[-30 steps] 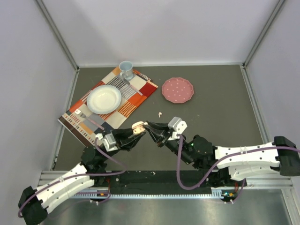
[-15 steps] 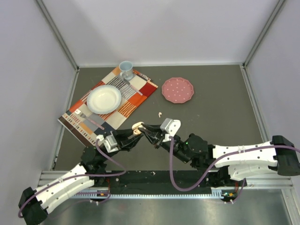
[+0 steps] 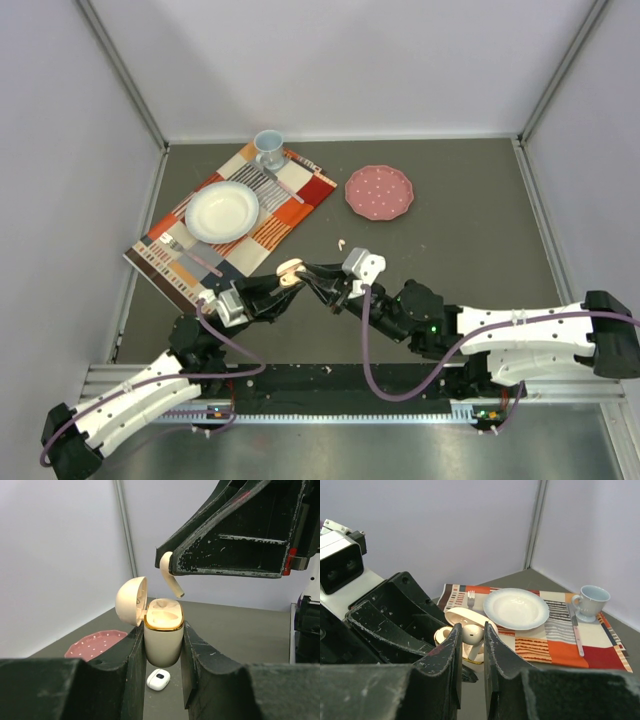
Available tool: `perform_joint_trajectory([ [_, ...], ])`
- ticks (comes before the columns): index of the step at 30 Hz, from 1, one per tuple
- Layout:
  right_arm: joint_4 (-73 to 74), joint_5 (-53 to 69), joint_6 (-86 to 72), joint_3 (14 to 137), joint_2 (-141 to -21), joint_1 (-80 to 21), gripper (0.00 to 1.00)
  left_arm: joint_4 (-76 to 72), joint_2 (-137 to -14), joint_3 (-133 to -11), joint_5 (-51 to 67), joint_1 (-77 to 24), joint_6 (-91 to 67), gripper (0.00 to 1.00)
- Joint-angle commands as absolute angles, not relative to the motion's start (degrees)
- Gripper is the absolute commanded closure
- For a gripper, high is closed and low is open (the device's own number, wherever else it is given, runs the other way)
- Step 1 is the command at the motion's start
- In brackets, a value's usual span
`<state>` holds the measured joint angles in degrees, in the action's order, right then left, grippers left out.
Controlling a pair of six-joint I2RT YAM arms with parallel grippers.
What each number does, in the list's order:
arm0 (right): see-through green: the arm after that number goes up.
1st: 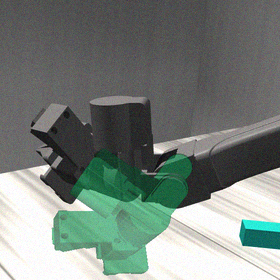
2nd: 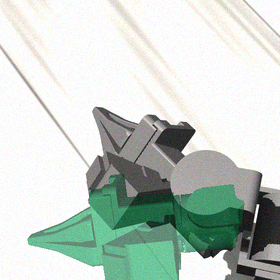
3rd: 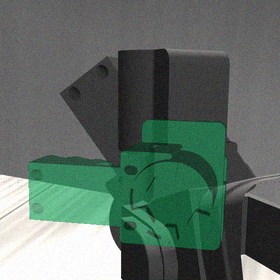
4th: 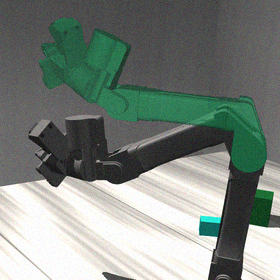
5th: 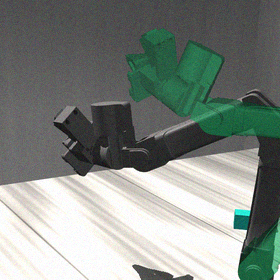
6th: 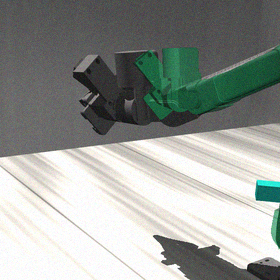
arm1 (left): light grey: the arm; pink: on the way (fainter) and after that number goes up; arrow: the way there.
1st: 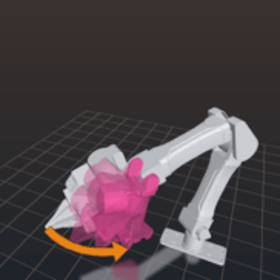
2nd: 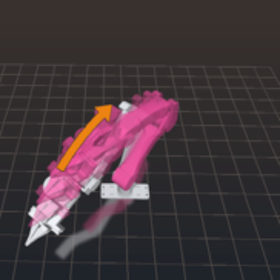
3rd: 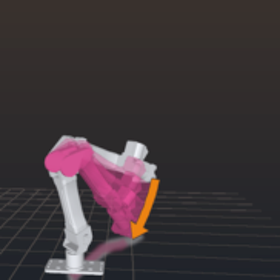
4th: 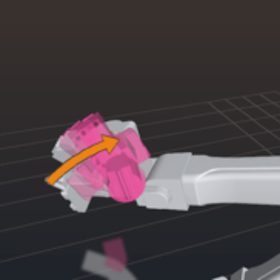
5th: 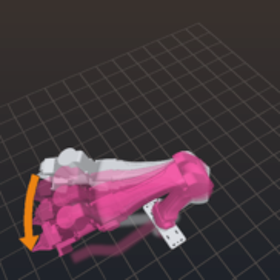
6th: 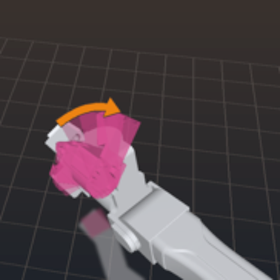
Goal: Insert the wireless bluetooth earbuds into the charging case
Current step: Insert the right earbud into the right side groove of the charging case.
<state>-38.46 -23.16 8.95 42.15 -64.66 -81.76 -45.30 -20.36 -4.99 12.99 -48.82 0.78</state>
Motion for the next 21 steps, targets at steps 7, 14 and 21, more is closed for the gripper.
perform_joint_trajectory([
  [7, -39.1, -21.2, 7.7, 43.9, -63.5, -80.0, 0.99, -47.1, -20.2, -5.7, 12.8, -49.0, 0.2, 1.00],
  [14, -41.4, -20.2, 7.4, 43.7, -64.2, -79.4, 1.00, -47.0, -20.3, -6.1, 13.0, -49.0, 0.1, 1.00],
  [21, -41.9, -19.4, 6.8, 43.7, -65.7, -79.3, 1.00, -47.4, -20.9, -5.7, 12.5, -49.1, 0.2, 1.00],
])
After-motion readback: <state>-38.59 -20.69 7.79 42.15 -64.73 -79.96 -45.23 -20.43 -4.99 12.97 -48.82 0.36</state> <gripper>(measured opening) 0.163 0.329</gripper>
